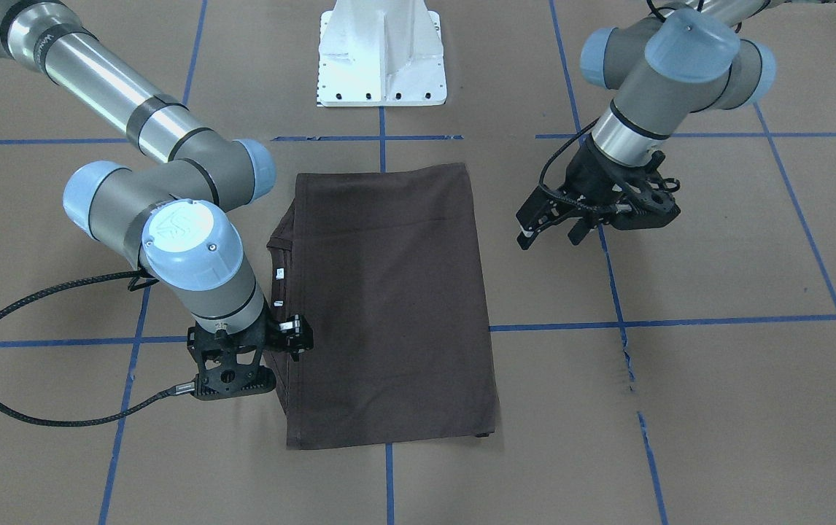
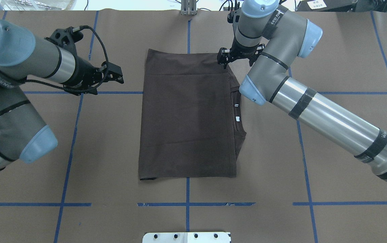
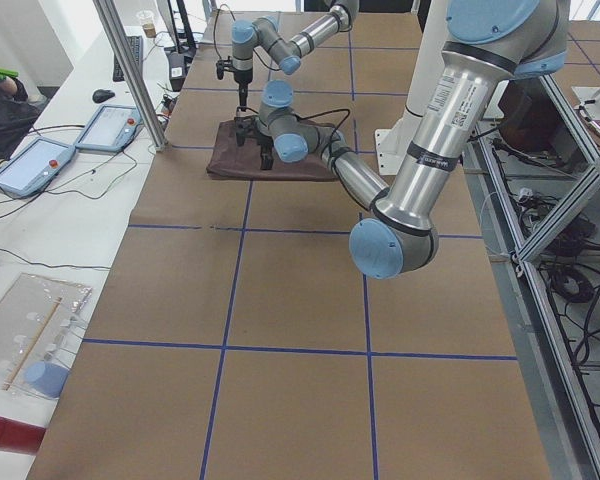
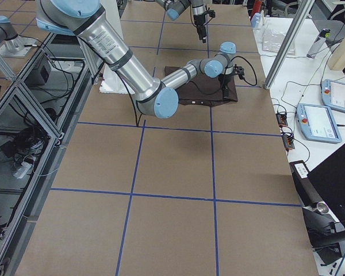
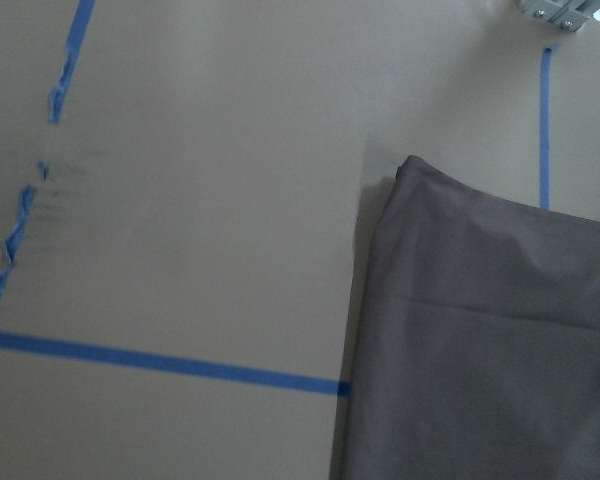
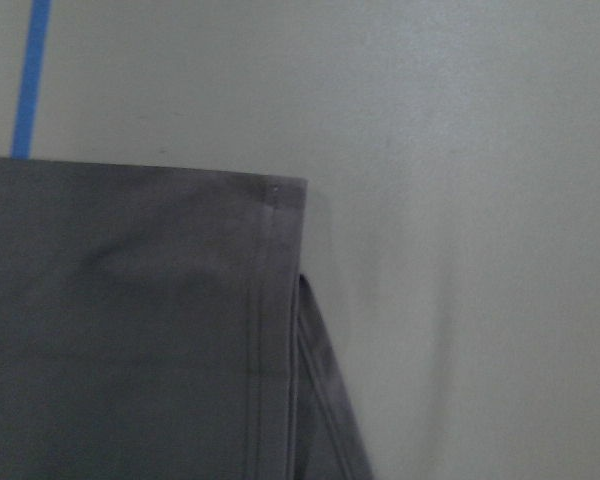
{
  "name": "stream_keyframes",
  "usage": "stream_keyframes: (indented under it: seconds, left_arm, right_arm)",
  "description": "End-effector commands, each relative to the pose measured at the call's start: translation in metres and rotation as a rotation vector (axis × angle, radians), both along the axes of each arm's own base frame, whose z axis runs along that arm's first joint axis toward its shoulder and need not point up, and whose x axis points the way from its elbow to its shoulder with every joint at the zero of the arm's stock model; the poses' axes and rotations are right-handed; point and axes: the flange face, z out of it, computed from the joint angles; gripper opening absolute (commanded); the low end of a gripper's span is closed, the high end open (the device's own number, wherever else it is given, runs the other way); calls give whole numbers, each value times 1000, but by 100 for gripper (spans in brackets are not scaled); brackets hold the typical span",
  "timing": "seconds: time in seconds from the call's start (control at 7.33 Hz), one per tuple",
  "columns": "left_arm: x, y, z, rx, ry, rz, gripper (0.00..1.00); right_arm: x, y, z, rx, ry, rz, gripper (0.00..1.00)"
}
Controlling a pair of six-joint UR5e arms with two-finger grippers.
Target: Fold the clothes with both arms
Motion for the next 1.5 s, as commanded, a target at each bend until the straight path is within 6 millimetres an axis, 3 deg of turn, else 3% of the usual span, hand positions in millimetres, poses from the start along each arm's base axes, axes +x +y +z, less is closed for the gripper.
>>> stream_keyframes:
  seconds: [0.0, 0.14, 0.27, 0.41, 0.55, 1.36]
  left_arm:
    - [59, 104, -4, -246, 24, -54, 100]
    - [117, 156, -9, -299, -12, -56, 100]
    - [147, 169, -19, -332, -68, -84, 100]
    - [163, 162, -26, -345, -113, -118, 99]
    - [175, 160, -10, -351, -153, -126, 98]
    - [194, 168, 10, -346, -202, -123, 94]
  right_arm:
    - [37, 58, -40, -101, -61, -23, 100]
    - [51, 91, -46, -134, -112, -8, 100]
    - [57, 114, -52, -136, -134, -4, 100]
    - [54, 118, -54, -145, -137, 0, 100]
    - [51, 118, -51, -146, -133, -2, 100]
    - [45, 121, -50, -144, -130, -6, 100]
